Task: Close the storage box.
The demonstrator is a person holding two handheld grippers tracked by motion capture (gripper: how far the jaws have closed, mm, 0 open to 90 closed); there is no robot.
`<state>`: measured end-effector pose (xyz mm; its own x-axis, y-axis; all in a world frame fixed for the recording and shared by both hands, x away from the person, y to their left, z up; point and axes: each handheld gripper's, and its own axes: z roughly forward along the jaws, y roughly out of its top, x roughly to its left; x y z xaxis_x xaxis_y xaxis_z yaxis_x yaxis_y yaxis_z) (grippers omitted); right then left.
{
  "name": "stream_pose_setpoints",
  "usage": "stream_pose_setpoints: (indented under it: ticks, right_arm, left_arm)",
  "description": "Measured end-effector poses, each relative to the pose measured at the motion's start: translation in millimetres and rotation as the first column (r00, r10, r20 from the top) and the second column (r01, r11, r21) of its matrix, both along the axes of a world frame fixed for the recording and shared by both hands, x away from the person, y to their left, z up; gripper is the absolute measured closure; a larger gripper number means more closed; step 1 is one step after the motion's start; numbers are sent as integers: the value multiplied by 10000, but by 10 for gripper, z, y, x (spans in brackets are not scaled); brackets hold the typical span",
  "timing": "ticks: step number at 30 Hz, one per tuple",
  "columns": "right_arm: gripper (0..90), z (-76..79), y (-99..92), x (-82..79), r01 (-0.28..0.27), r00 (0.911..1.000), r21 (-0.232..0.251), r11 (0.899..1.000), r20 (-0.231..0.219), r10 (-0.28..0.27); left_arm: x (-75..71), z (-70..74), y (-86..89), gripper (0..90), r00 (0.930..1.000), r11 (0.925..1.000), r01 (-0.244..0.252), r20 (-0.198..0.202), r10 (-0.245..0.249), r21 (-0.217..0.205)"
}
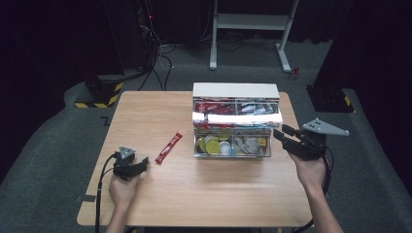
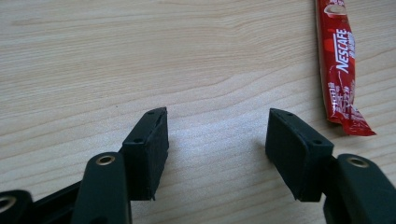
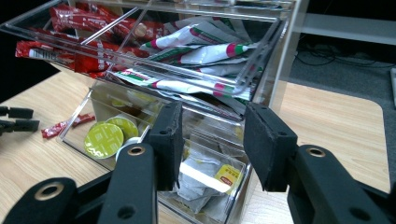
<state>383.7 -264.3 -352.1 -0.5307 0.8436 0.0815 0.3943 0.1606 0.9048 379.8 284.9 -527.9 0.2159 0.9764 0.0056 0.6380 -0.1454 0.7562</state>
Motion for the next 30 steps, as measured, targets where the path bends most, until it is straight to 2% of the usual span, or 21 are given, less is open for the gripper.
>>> stream_pose_setpoints:
  ticks: [4, 8, 19, 30]
  right_arm:
    - [566, -56, -55, -25, 78, 10000, 134, 9999, -32, -78]
    - [556, -100, -102, -48, 6, 9999, 545, 9985, -166, 3]
    - [533, -291, -182, -138, 254, 9994, 784, 9966, -240, -236]
    - [536, -472, -254, -193, 580, 9975, 782, 9952, -451, -546]
  left_arm:
    - [0, 0, 0, 395, 10000, 10000, 1, 3, -1, -5]
    - [0, 0, 0, 394, 10000, 10000, 4, -2, -4, -4]
    - [0, 0, 0, 393, 10000, 10000, 6, -2, -6, 1]
    - [0, 1, 0, 391, 10000, 10000, 19, -19, -19, -3]
